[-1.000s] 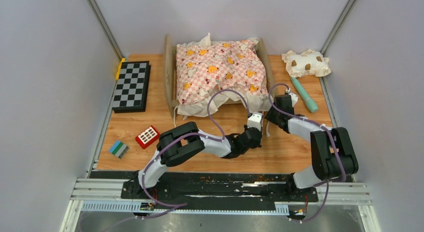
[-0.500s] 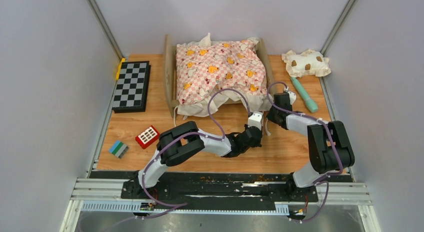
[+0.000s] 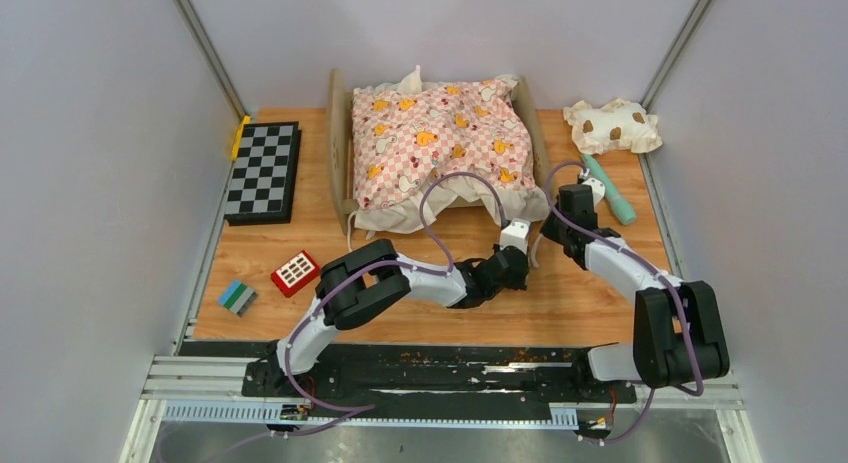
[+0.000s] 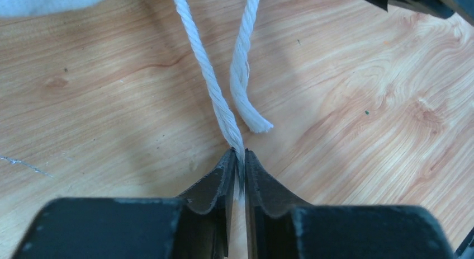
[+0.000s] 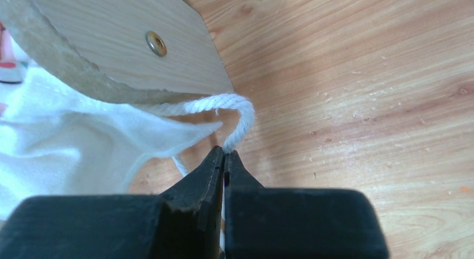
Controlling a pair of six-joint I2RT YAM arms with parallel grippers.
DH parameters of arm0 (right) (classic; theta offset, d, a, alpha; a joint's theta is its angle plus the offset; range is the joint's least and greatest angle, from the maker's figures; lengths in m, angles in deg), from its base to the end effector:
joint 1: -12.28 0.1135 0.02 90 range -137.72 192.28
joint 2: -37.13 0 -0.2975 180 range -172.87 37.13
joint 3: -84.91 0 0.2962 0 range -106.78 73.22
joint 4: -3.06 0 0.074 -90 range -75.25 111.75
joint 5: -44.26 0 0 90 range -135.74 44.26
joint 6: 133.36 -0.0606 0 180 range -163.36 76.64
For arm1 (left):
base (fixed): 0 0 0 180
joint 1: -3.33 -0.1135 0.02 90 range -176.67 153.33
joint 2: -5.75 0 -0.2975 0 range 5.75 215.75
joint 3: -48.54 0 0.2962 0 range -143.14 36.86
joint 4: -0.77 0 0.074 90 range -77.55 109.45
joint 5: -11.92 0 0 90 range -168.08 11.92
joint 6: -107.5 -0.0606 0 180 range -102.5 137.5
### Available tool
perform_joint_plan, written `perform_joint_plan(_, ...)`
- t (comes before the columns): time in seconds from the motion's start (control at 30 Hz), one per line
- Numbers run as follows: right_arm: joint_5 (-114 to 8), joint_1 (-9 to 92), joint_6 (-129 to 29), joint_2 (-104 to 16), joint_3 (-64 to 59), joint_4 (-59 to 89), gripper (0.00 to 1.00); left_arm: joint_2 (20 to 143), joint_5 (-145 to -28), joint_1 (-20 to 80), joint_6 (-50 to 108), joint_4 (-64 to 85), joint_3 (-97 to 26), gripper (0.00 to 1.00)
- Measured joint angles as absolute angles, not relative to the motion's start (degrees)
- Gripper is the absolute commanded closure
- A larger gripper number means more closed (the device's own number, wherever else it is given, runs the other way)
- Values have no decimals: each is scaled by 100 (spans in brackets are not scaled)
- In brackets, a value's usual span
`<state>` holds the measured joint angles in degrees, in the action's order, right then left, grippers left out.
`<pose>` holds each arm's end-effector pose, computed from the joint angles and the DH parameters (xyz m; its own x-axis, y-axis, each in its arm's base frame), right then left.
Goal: Set up the pet bed
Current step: Tie the ropes to the bed frame.
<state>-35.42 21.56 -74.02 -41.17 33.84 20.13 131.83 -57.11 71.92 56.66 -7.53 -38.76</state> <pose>0.3163 0.0407 0.1760 -0.6093 0.4088 -0.6794 0.3239 0.9104 0.2573 0.2168 -0.4936 0.1022 -0.6214 -0.0304 -0.7829 0.4698 0.7852 -0.4035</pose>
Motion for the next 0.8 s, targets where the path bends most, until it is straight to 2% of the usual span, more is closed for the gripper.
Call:
perform_joint_plan(0.1, -3539, 2158, -7367, -4015, 3419, 2138, 100, 13214, -5766, 7179, 5666, -677, -3972, 70)
perform_joint_plan(0.4, -3419, 2156, -7218, -3656, 3422, 2442, 100, 13216, -5831, 7173, 5664, -642, -4020, 62)
perform_joint_plan(0.57, -3378, 2156, -7168, -3341, 3417, 2614, 100, 13179, -5879, 7168, 5670, -672, -3978, 52)
perform_joint_plan(0.8, -3382, 2156, -7157, -3003, 3303, 2824, 100, 13000, -5873, 7164, 5670, -587, -3806, 48)
